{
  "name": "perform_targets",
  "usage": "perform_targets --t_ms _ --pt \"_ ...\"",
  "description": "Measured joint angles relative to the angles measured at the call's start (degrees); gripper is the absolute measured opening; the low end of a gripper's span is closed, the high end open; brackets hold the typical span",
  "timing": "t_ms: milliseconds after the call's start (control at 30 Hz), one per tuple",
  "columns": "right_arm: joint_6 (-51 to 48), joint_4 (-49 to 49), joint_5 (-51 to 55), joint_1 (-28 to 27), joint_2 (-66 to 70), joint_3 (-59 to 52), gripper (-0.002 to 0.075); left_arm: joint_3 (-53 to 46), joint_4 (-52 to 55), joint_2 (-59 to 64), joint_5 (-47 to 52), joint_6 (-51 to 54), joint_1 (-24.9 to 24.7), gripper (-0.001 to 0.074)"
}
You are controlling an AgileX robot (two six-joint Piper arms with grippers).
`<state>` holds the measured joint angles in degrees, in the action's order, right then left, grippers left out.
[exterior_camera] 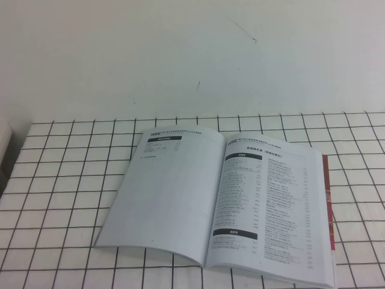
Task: Close book
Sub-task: 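Close the open booklet and leave it lying on the table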
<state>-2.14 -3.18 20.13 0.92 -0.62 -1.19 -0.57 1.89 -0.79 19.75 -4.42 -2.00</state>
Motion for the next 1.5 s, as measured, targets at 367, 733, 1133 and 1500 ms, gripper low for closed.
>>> perform_targets --t_ms 367,733,1133,1500 --pt "-0.1 -1.6 0.0 0.0 0.0 0.0 -0.0003 0.0 0.1 0.0 0.0 0.0 0.0 -0.0004" --pt "-0.2 -1.8 0.0 0.0 0.0 0.0 -0.0003 0.0 1.2 0.0 0.0 0.1 0.0 -0.0004" --pt "-0.2 -2.1 -1.7 0.0 0.0 -0.1 -0.0003 -0.4 1.4 0.0 -2.7 0.1 0.0 -0.0004" --pt "-0.3 -2.4 -15.8 0.0 0.0 -0.5 -0.0003 -0.7 1.5 0.0 -16.1 0.1 0.0 -0.0004"
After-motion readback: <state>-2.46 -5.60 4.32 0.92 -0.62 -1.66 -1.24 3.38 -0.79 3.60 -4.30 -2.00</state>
